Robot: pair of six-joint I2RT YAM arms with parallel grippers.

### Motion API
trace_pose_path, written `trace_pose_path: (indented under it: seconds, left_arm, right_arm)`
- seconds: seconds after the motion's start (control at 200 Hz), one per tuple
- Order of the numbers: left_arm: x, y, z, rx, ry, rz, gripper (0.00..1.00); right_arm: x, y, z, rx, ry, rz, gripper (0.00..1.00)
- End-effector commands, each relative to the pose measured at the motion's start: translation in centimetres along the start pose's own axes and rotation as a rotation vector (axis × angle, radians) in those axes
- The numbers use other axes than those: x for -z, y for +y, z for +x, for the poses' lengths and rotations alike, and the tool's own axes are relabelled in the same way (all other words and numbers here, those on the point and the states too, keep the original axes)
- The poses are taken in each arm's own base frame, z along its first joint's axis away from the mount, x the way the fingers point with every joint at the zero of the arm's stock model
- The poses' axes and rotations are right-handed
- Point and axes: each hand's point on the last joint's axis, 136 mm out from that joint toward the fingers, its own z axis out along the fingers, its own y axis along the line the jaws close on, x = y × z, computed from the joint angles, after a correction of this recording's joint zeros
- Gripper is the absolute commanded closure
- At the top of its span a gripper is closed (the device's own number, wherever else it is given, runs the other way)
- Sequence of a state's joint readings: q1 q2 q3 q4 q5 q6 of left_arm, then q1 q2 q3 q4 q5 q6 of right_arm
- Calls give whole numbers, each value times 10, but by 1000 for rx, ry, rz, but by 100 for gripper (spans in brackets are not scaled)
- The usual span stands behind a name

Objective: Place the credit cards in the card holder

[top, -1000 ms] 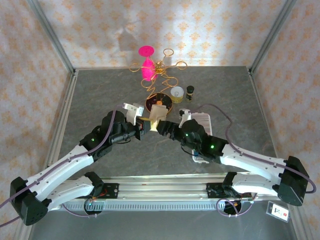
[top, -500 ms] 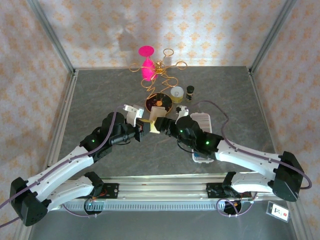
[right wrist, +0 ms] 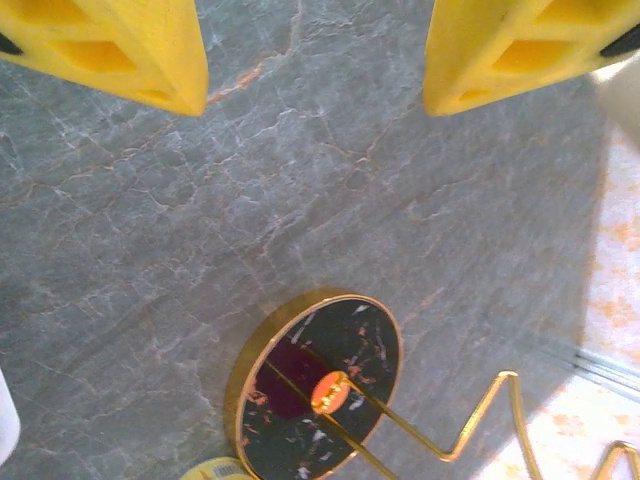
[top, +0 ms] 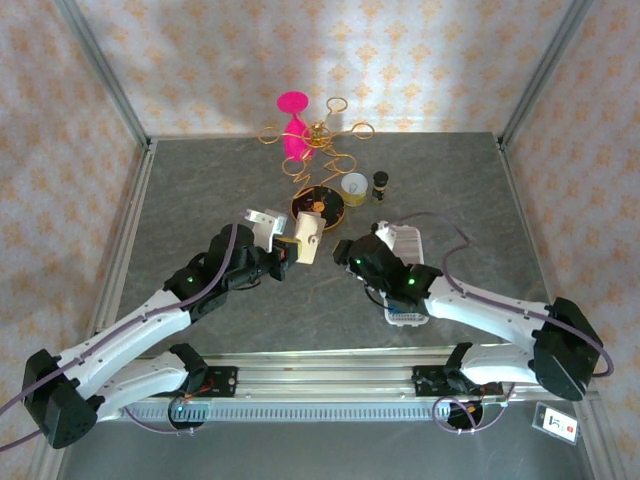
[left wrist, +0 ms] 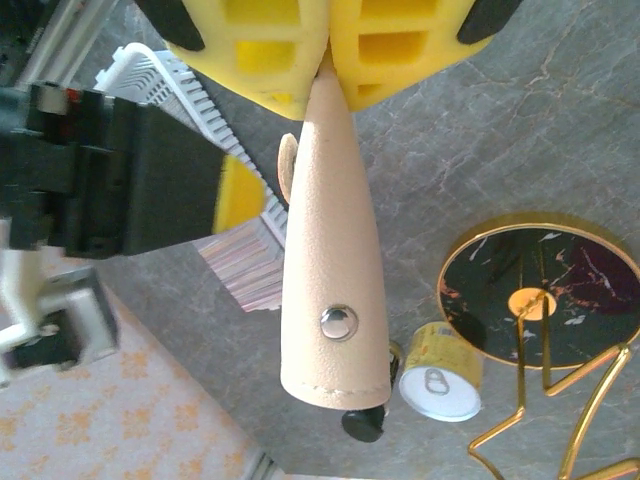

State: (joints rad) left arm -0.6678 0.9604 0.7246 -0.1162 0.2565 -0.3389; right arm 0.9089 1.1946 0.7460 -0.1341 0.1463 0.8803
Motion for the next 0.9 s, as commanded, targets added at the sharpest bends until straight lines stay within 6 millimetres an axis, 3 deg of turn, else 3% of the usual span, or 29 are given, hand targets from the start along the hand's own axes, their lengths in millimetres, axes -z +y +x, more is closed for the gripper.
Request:
trace_pose_path:
  seconds: [0.0, 0.145, 0.27, 0.375, 0.465, 0.681, 0.896]
  left_arm:
    - [-1, 1, -11, -3, -29, -28, 100]
    - [-3, -8, -9, 1, -10, 26, 100]
    - [-3, -13, -9, 11, -15, 59, 100]
    - [-3, -12, -6, 15, -5, 53, 100]
    - [-3, -11, -8, 23, -11, 47, 100]
    - [-2, -13, -8, 38, -15, 58, 100]
    - [-1, -14, -8, 47, -9, 63, 100]
  right_arm:
    - [24, 30, -12, 0, -25, -170, 41]
    - [40, 65, -7, 35, 33, -350, 41]
    - [37, 84, -2, 55, 84, -380, 43]
    - [33, 102, 1, 75, 110, -418, 55]
    - [19, 106, 10, 95, 150, -401, 57]
    - [8, 112, 13, 108, 164, -386, 58]
    - [-14, 87, 16, 101, 155, -226, 63]
